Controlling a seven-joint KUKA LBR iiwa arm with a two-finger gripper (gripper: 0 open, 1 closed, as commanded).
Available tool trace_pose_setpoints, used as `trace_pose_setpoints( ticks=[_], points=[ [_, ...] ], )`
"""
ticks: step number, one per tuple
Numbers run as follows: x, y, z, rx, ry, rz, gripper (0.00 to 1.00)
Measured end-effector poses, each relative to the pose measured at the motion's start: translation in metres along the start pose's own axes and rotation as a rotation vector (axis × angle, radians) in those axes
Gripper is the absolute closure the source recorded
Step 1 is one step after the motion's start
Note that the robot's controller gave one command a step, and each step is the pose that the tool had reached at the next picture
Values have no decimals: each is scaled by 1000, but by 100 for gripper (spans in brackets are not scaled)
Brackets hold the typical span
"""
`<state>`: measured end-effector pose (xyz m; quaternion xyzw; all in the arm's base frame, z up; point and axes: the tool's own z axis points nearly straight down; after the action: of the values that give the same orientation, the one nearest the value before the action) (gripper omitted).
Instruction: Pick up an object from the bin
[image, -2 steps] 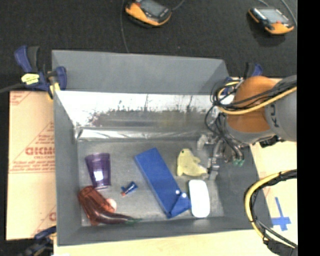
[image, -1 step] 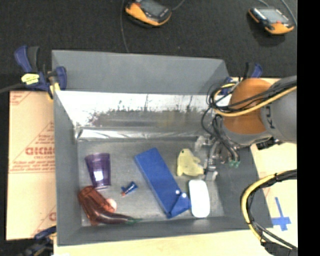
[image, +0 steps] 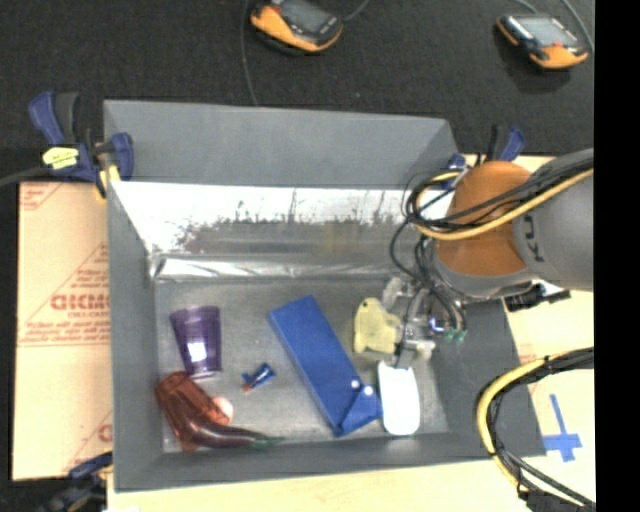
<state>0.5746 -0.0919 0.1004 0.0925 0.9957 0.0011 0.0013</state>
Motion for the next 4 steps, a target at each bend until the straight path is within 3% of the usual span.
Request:
trace_pose_setpoints(
  ticks=[1, 2, 4],
  points=[
    [-19, -4, 26, 1, -13, 143, 0],
    [-7, -15, 30, 2, -11, 31, 100],
    [-7, -16, 26, 2, -13, 29, 100]
  ],
)
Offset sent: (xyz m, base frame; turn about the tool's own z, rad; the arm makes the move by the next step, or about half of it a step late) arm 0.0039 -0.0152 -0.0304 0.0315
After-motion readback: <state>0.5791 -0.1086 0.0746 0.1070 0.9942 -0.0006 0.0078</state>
